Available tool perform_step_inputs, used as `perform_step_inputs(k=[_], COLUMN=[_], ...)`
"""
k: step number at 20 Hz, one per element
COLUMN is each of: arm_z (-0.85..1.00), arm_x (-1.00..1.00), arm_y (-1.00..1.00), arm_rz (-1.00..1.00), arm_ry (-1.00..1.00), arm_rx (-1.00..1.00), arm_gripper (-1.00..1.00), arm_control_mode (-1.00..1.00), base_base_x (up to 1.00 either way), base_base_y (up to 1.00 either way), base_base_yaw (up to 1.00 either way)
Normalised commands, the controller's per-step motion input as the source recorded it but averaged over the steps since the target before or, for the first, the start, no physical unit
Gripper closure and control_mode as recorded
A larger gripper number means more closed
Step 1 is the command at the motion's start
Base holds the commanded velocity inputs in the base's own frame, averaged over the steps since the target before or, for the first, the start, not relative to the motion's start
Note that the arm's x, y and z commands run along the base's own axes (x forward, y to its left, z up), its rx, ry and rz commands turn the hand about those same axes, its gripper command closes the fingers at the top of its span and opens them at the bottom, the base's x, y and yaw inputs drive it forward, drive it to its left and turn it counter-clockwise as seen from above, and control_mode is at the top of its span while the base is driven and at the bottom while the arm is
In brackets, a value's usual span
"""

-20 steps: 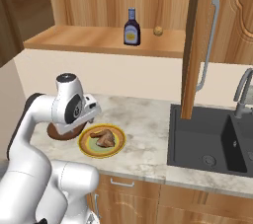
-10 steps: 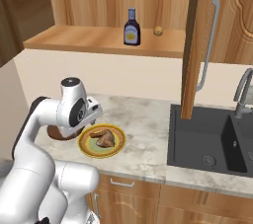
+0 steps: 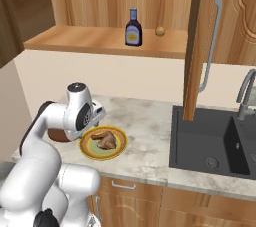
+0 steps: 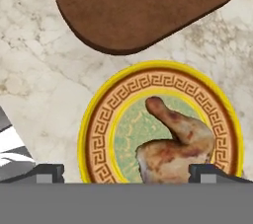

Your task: Pick the chicken drumstick from the plate and place it on the cutting board. Then pick the condiment bottle from the cabinet and place it next to the cutting board.

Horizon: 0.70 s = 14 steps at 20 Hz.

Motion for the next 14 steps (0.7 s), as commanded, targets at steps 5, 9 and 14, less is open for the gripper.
perform_step_inputs(k=[5,9,14], arm_z=[-0.19,-0.17,-0.17], arm_x=[0.23,0.19,0.17], arm_y=[-0.04,-0.05,-0.02], arm_rz=[0.06,0.05,0.05], arm_ry=[0.00,0.00,0.00], arm_rx=[-0.04,-0.05,-0.02], arm_gripper=[-1.00,-1.00,-1.00], arm_control_mode=[-1.00,-1.00,-1.00], base_base_x=[0.00,0.00,0.00], base_base_y=[0.00,0.00,0.00], base_base_yaw=[0.00,0.00,0.00])
